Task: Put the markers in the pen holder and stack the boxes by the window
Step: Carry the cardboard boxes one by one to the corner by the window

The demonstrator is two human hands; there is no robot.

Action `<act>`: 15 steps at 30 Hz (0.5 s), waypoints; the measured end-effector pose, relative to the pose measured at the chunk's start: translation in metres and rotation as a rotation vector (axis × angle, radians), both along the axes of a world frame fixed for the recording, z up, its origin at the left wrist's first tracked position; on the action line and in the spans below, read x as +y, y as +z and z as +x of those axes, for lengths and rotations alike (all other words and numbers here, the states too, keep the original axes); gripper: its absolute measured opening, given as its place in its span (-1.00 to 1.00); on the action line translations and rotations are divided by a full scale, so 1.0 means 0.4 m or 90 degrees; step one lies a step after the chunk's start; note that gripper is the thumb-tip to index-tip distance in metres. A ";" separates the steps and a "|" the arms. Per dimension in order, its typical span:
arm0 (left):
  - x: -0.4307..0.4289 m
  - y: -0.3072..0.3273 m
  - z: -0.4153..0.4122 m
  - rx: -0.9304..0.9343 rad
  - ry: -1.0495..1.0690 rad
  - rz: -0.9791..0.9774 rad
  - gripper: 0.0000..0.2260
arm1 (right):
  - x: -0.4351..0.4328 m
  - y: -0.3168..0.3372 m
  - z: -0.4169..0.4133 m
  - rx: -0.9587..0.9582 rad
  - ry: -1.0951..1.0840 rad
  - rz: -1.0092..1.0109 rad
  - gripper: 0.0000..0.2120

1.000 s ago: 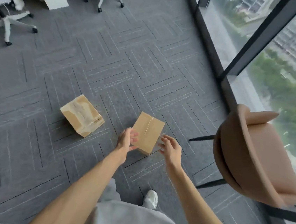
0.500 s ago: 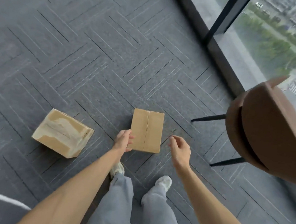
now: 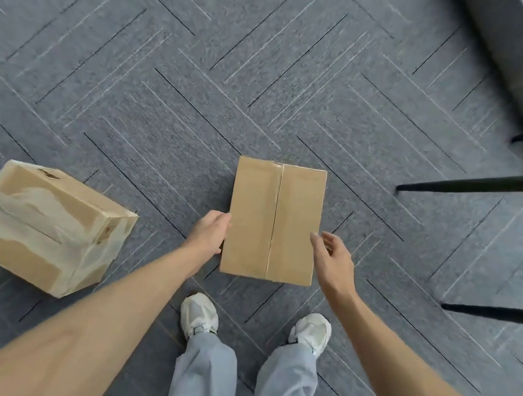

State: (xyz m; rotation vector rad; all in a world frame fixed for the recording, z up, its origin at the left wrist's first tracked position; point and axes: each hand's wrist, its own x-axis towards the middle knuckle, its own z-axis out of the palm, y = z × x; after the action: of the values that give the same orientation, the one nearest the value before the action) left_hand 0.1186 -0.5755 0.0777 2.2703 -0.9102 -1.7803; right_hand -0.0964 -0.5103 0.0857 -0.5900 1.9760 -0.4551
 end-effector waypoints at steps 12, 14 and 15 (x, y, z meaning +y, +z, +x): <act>-0.025 -0.486 0.011 0.148 0.115 0.072 -0.31 | -0.033 -0.487 -0.074 -0.135 -0.080 0.049 -0.11; -0.013 -0.495 0.000 0.148 0.057 0.070 -0.21 | -0.027 -0.498 -0.064 -0.158 -0.077 0.035 -0.22; -0.007 -0.495 -0.003 0.134 0.044 0.059 -0.21 | -0.023 -0.496 -0.062 -0.167 -0.084 0.032 -0.25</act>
State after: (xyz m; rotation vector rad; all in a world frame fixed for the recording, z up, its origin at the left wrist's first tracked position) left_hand 0.1175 -0.5782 -0.1203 2.0860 -0.7179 -2.0215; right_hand -0.1212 -0.5195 -0.1127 -0.3493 1.7751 -0.5347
